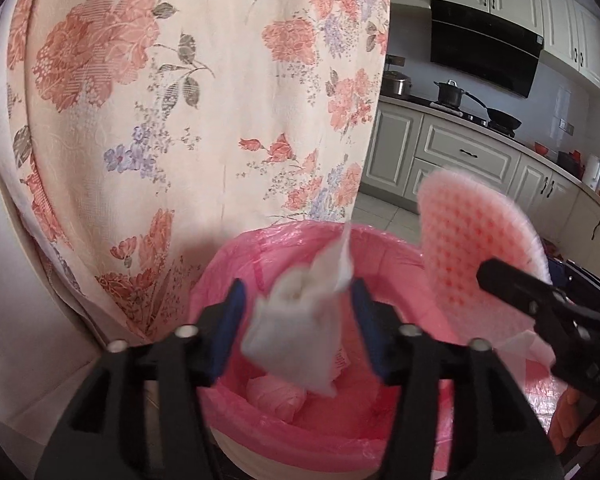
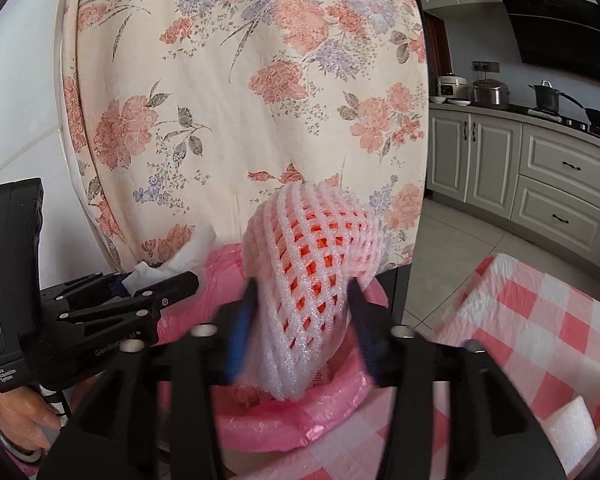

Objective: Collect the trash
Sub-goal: 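Carry both to the pink bin, left tool drops tissue while right tool drops net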

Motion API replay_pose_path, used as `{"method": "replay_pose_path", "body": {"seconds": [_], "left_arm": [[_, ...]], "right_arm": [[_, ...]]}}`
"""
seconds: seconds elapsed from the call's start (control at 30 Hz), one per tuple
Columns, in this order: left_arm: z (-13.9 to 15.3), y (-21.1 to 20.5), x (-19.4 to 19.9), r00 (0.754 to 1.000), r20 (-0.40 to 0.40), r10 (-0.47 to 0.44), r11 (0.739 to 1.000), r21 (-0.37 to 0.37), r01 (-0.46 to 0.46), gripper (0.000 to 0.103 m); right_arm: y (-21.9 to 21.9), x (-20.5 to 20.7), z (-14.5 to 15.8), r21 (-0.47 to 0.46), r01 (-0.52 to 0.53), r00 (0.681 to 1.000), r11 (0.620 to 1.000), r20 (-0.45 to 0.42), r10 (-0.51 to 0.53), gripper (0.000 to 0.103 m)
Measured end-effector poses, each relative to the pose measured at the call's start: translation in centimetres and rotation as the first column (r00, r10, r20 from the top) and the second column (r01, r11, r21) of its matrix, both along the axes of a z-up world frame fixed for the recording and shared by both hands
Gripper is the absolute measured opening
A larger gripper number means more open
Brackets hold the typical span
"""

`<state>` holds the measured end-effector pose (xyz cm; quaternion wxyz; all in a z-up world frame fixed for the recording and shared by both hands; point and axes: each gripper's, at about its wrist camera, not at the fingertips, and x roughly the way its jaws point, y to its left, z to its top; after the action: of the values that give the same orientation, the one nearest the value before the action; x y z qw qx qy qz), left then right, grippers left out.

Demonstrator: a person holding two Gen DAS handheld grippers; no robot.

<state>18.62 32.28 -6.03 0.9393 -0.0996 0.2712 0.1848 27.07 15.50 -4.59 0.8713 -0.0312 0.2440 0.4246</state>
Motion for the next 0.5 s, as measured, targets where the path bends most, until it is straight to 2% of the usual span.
{"method": "replay_pose_path", "body": {"seconds": [0.03, 0.23, 0.3, 0.5], "left_arm": [[0.0, 0.2, -0.1, 1.000, 0.003, 0.007, 1.000, -0.001, -0.007, 0.064], [0.7, 1.2, -1.6, 0.998, 0.041, 0.055, 0.998, -0.023, -0.054, 0.076], [0.9, 1.0, -2.3, 0.996, 0.048, 0.074, 0.997, -0.023, -0.073, 0.085], [1.0, -0.3, -4.1, 0.993, 0.072, 0.093, 0.994, -0.067, -0.089, 0.098]], "right_arm": [[0.0, 0.1, -0.1, 0.005, -0.002, 1.000, 1.000, -0.003, 0.002, 0.074], [-1.0, -0.4, 0.1, 0.014, 0.022, 1.000, 1.000, 0.003, -0.022, 0.074], [-1.7, -0.7, 0.4, 0.022, 0.034, 0.999, 0.999, 0.007, -0.034, 0.074], [-5.0, -2.7, 0.7, 0.021, 0.087, 0.996, 0.996, 0.025, -0.088, 0.074]]}}
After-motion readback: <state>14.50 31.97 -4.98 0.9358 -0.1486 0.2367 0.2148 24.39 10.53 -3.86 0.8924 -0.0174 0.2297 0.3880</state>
